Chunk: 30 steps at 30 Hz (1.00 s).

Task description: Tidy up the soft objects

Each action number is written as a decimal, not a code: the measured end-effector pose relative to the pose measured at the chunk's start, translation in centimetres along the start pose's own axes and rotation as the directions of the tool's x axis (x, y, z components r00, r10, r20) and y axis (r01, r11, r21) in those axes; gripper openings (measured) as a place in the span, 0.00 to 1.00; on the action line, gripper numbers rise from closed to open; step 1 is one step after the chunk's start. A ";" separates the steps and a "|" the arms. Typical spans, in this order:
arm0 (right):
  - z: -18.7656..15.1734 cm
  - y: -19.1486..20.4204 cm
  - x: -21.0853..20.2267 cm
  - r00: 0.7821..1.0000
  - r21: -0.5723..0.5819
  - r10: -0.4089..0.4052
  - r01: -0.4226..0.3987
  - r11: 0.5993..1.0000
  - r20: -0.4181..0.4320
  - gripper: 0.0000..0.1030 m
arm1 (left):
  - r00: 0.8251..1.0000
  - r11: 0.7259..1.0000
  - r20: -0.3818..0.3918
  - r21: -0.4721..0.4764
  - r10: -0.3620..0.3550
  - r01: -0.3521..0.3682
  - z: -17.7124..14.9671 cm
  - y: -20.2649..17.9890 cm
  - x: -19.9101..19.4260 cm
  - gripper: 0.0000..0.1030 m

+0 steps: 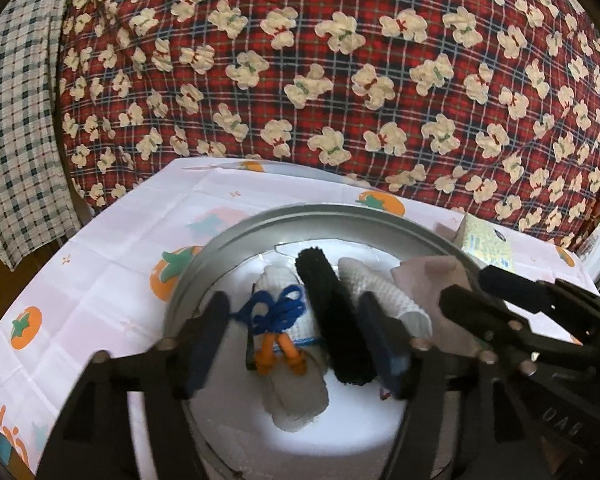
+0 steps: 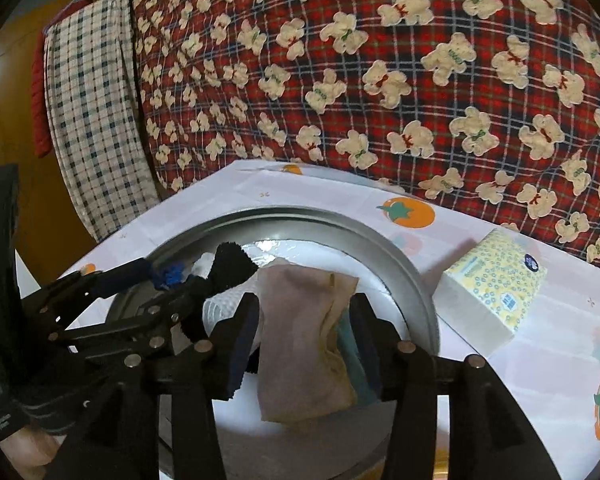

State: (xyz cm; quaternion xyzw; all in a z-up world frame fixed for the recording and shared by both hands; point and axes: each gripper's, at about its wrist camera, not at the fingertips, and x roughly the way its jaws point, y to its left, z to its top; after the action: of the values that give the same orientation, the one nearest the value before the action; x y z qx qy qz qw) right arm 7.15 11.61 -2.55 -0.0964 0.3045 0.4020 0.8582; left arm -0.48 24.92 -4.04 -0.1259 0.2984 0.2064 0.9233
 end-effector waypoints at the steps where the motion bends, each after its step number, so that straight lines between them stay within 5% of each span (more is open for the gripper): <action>1: -0.1 -0.1 -0.3 1.000 0.008 0.000 0.000 1.000 0.008 0.52 | 1.000 1.000 0.006 -0.007 0.004 -0.004 0.0 0.1 -0.2 0.80; 7: -1.8 -0.1 -3.8 0.993 0.030 -0.046 0.043 0.999 0.113 0.69 | 0.997 1.000 0.074 -0.018 0.015 -0.014 -0.6 0.3 -2.7 0.98; 21: -5.5 2.8 -11.2 0.953 -0.032 -0.077 0.090 0.995 0.294 0.74 | 0.970 1.000 0.243 0.014 -0.022 0.020 -3.7 -0.5 -9.4 0.99; 30: -5.9 3.3 -12.6 0.939 -0.032 -0.066 0.082 0.996 0.339 0.75 | 0.970 1.000 0.243 0.016 -0.021 0.018 -4.2 -0.6 -9.8 0.99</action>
State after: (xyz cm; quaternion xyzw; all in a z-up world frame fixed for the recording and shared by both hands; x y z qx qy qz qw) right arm -4.15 3.34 0.56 -0.0569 0.1400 0.3868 0.9097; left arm -9.52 19.88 -1.41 -0.0963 0.1834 0.2092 0.9557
